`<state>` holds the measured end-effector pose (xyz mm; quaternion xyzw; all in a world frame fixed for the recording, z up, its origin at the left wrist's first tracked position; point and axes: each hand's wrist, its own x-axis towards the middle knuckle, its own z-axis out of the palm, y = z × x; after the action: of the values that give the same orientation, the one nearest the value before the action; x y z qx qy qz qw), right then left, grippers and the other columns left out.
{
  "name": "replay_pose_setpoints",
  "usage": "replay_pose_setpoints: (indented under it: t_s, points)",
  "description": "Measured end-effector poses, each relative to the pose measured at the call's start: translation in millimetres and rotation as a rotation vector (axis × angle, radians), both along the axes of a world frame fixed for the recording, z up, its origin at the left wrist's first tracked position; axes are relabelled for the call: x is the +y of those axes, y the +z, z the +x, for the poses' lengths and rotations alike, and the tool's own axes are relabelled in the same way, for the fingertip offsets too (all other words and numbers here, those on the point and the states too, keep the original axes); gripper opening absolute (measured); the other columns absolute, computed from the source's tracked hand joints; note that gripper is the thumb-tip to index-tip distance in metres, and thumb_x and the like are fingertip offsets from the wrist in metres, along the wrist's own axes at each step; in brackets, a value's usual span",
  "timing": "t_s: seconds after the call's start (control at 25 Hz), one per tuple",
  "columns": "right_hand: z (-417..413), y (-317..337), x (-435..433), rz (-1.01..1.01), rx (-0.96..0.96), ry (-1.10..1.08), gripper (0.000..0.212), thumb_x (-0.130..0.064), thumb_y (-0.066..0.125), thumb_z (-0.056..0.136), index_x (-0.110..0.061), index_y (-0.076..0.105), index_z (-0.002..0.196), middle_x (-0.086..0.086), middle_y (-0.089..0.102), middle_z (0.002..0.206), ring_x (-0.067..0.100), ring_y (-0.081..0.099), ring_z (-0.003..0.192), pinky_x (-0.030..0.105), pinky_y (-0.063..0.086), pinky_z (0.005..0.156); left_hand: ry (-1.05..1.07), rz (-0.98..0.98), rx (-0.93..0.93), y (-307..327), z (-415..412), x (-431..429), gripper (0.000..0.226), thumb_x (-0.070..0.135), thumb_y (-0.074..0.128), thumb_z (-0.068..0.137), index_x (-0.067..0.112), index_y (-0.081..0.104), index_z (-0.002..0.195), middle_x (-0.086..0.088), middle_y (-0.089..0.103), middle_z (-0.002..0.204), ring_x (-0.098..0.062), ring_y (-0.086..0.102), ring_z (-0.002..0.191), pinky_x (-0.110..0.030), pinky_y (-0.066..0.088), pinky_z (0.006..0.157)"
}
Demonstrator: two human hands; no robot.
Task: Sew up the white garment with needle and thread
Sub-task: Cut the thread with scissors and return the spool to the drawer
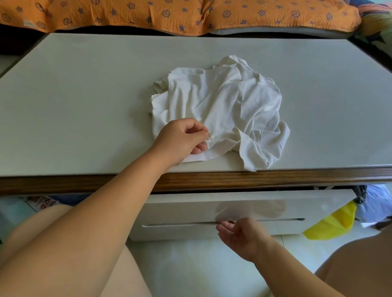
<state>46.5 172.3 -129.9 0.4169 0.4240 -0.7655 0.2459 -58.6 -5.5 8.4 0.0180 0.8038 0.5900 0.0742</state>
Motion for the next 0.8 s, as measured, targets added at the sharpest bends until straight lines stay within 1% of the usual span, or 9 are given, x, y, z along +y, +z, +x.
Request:
replay_pose_setpoints:
  t_s: [0.12, 0.2, 0.28, 0.36, 0.44, 0.52, 0.64, 0.72, 0.8]
  points:
    - [12, 36, 7, 0.222, -0.027, 0.597, 0.024, -0.009, 0.039, 0.100, -0.001, 0.060, 0.110, 0.018, 0.072, 0.098, 0.033, 0.069, 0.084, 0.040, 0.056, 0.077, -0.010, 0.000, 0.015, -2, -2, -1, 0.007, 0.016, 0.064, 0.093, 0.013, 0.071, 0.092, -0.004, 0.072, 0.075, -0.010, 0.066, 0.068, -0.020, 0.057, 0.069]
    - [17, 82, 12, 0.360, 0.058, 1.036, 0.025, -0.019, 0.041, 0.103, -0.003, 0.060, 0.110, 0.015, 0.074, 0.096, 0.028, 0.071, 0.078, 0.033, 0.057, 0.069, -0.009, 0.008, 0.022, -3, -4, 0, 0.007, 0.015, 0.064, 0.092, 0.013, 0.070, 0.091, -0.003, 0.071, 0.073, -0.011, 0.067, 0.068, -0.021, 0.056, 0.069]
    - [16, 124, 11, 0.523, 0.309, 1.123, 0.028, -0.024, 0.043, 0.103, -0.008, 0.066, 0.100, 0.005, 0.076, 0.083, 0.016, 0.067, 0.066, 0.023, 0.051, 0.059, 0.013, 0.032, 0.030, -5, -2, 1, 0.006, 0.014, 0.064, 0.092, 0.014, 0.070, 0.091, -0.002, 0.071, 0.073, -0.012, 0.067, 0.070, -0.022, 0.057, 0.070]
    - [10, 147, 10, 0.716, 0.533, 1.006, 0.028, -0.027, 0.048, 0.101, -0.013, 0.069, 0.090, -0.001, 0.074, 0.074, 0.006, 0.060, 0.059, 0.018, 0.045, 0.055, 0.031, 0.046, 0.048, -5, 3, 3, 0.007, 0.015, 0.063, 0.092, 0.015, 0.070, 0.092, -0.001, 0.071, 0.074, -0.011, 0.068, 0.072, -0.022, 0.058, 0.072]
    - [-1, 141, 4, 0.935, 0.624, 1.035, 0.025, -0.028, 0.052, 0.100, -0.017, 0.073, 0.092, -0.006, 0.069, 0.071, -0.002, 0.052, 0.052, 0.011, 0.039, 0.050, 0.042, 0.044, 0.073, -5, 9, 4, 0.007, 0.015, 0.062, 0.093, 0.016, 0.069, 0.091, -0.001, 0.071, 0.075, -0.007, 0.067, 0.071, -0.018, 0.056, 0.069]
    - [-11, 118, -5, 1.140, 0.636, 1.302, 0.024, -0.023, 0.049, 0.100, -0.022, 0.072, 0.107, -0.009, 0.068, 0.087, 0.001, 0.056, 0.066, 0.013, 0.042, 0.059, 0.058, 0.054, 0.084, -6, 12, 4, 0.008, 0.014, 0.061, 0.093, 0.017, 0.067, 0.089, 0.000, 0.071, 0.075, -0.003, 0.067, 0.068, -0.015, 0.053, 0.066]
    - [-25, 82, -21, 1.294, 0.569, 1.701, 0.036, -0.012, 0.046, 0.099, -0.020, 0.060, 0.131, 0.004, 0.061, 0.127, 0.022, 0.059, 0.107, 0.027, 0.045, 0.083, 0.066, 0.070, 0.092, -9, 14, 1, 0.010, 0.013, 0.060, 0.093, 0.017, 0.066, 0.086, 0.002, 0.072, 0.072, -0.005, 0.069, 0.069, -0.017, 0.054, 0.067]
    - [-35, 73, -33, 1.342, 0.527, 1.805, 0.037, -0.013, 0.049, 0.098, -0.013, 0.056, 0.134, 0.007, 0.059, 0.132, 0.026, 0.058, 0.114, 0.030, 0.044, 0.088, 0.056, 0.064, 0.101, -9, 15, -1, 0.010, 0.013, 0.059, 0.093, 0.017, 0.066, 0.086, 0.003, 0.072, 0.072, -0.006, 0.069, 0.071, -0.017, 0.054, 0.068]
    - [-39, 69, -42, 1.372, 0.435, 1.892, 0.037, -0.017, 0.052, 0.098, -0.009, 0.055, 0.134, 0.009, 0.058, 0.132, 0.025, 0.058, 0.110, 0.030, 0.043, 0.084, 0.043, 0.055, 0.105, -10, 16, -2, 0.009, 0.013, 0.059, 0.092, 0.015, 0.066, 0.087, 0.003, 0.072, 0.072, -0.005, 0.068, 0.070, -0.015, 0.052, 0.066]
